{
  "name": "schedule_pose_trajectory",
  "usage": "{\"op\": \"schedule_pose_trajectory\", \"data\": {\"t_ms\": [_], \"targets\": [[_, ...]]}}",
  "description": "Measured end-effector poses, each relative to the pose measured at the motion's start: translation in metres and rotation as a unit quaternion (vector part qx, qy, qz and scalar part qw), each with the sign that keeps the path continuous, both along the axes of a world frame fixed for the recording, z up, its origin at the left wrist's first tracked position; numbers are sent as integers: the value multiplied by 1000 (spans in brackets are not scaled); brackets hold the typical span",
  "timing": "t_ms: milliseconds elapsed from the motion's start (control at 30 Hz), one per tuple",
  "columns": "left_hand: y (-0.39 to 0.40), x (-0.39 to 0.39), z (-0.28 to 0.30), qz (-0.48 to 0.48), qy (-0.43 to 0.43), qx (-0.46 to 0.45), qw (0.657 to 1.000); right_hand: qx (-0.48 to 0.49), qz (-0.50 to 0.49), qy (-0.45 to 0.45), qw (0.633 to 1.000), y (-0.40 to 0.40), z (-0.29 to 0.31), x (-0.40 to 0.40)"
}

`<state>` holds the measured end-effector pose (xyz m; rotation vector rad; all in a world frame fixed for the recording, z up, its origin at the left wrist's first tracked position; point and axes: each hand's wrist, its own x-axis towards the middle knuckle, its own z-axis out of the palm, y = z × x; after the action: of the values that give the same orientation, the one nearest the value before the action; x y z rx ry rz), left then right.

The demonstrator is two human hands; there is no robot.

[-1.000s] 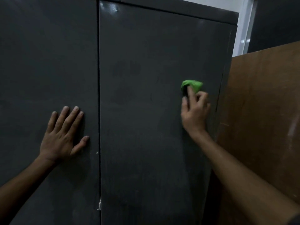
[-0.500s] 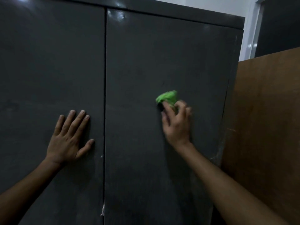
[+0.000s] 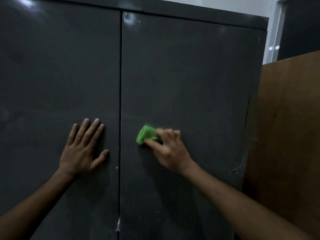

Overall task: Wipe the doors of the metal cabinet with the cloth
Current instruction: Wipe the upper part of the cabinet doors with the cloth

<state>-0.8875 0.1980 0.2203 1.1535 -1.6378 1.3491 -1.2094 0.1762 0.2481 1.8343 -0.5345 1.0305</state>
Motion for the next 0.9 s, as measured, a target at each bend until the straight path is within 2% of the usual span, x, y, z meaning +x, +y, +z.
{"op": "schedule_pose_trajectory", "data": {"t_ms": [33,67,100,133,200,267,300,333,400,467,500,533,567,600,667,700,733,800,833,900], "targets": [[-1,1,0,1,-1,0,1000,-2,-2,75,997,3,-9,-9],[-1,1,-1,1,-1,-2,1000,-6,-7,109,994,3,-4,-20],[-2,1,-2,0,0,-5,1000,-14,-13,97,995,0,9,-28],[-3,1,-3,-1,1,-7,1000,-20,-18,50,998,-3,26,-32],[-4,3,-3,-2,1,-6,1000,-8,-35,-121,992,-6,68,-25],[-4,3,-4,-1,1,-2,1000,31,-25,-296,954,-2,89,3],[-3,4,-4,-1,1,1,1000,36,-10,-325,945,0,84,20],[-2,3,-4,-1,2,3,1000,40,0,-296,954,2,70,36],[-1,3,-3,-2,3,8,1000,34,14,-110,993,8,26,51],[-2,4,-2,0,2,13,1000,17,10,80,997,14,4,38],[-2,5,-3,0,1,15,1000,8,-1,120,993,14,11,29],[-2,5,-3,-2,1,16,1000,-2,-11,109,994,12,26,24],[-3,6,-3,-5,3,16,1000,-4,-18,56,998,9,44,24],[-3,6,-3,-7,4,16,1000,8,-23,-31,999,7,65,27],[-4,7,-4,-14,6,17,1000,48,-24,-224,973,6,96,46],[-4,7,-4,-16,5,15,1000,56,-16,-275,960,7,96,60],[-4,7,-4,-18,3,14,1000,58,-8,-279,959,7,87,73],[-4,8,-4,-25,-4,13,1000,63,14,-171,983,10,48,88],[-4,9,-4,-26,-6,13,1000,55,22,-80,995,12,26,86],[-5,11,-4,-26,-9,18,999,37,8,75,996,16,3,69]]}}
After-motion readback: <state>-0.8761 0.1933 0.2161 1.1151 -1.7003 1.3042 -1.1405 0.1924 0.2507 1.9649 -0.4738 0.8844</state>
